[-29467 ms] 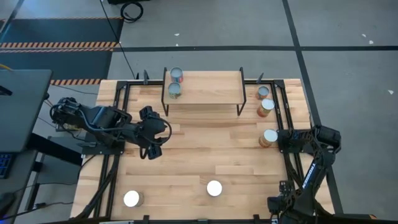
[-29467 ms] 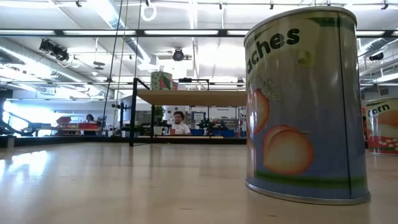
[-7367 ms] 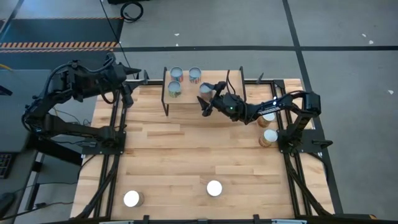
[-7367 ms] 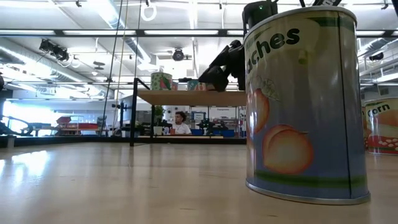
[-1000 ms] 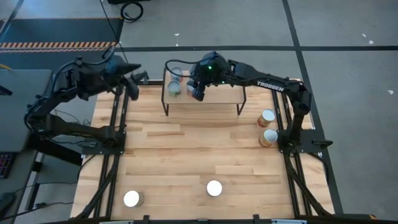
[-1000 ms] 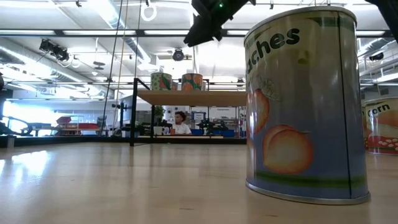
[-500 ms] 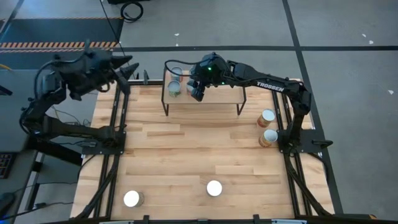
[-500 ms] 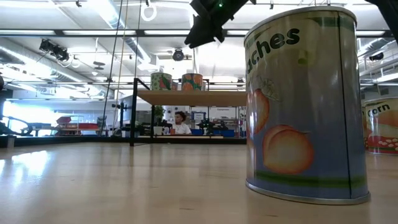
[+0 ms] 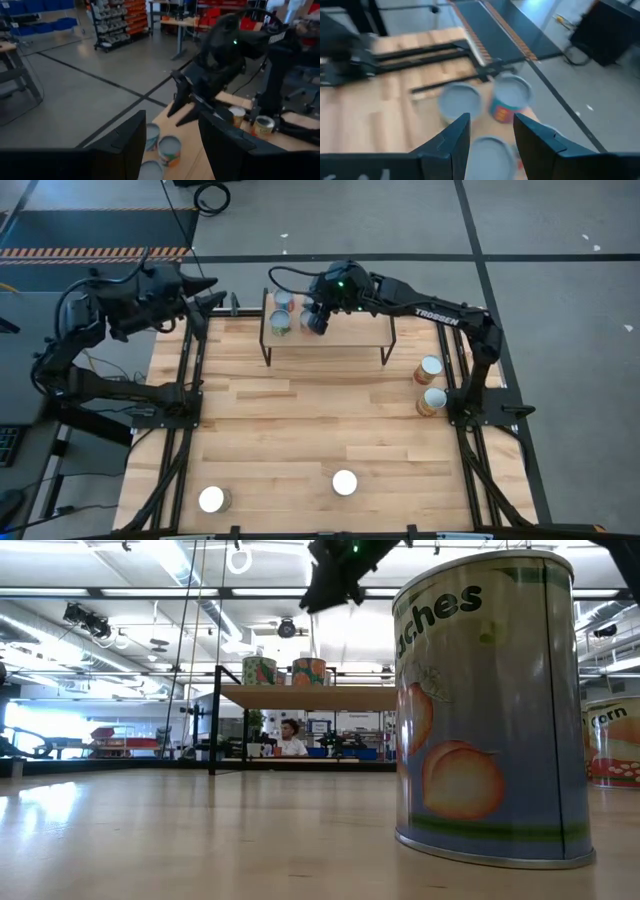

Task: Pick and place cans onto a shelf
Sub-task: Put the can of oranges on the shelf aligned with the can of carrots

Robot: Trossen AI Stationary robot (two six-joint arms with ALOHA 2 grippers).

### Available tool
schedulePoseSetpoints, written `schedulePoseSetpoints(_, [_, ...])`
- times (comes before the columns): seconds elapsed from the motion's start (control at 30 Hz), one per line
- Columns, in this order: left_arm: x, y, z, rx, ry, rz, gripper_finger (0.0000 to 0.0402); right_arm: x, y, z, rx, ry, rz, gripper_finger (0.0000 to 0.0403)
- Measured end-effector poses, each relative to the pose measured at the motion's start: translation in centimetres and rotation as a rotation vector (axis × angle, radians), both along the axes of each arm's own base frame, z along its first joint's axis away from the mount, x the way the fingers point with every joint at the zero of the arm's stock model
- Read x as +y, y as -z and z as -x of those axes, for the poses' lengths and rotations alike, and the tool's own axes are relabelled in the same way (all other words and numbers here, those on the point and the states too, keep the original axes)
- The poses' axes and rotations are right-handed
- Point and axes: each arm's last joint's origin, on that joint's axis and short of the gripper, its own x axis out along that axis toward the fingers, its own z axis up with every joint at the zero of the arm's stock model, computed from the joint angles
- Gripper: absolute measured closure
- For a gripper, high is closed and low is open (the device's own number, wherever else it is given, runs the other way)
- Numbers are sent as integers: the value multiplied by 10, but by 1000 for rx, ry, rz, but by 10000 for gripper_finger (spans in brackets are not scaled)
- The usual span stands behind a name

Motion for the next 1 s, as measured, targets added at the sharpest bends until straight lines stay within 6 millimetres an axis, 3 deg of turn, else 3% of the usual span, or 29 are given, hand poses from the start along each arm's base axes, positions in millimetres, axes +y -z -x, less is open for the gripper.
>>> schedulePoseSetpoints(0.3, [1,9,-2,52,-19,81,214,-21,25,-16,6,37,-25,245])
schedulePoseSetpoints(0.5, [0,11,-1,41,-35,135,214,-26,36,-12,66,55,-41,245])
schedulePoseSetpoints(0.77, [0,11,-1,33,-38,145,214,-21,71,-11,225,-12,26,245])
schedulePoseSetpoints(1.0, [0,11,-1,32,-37,144,214,-20,75,-10,263,-15,68,245])
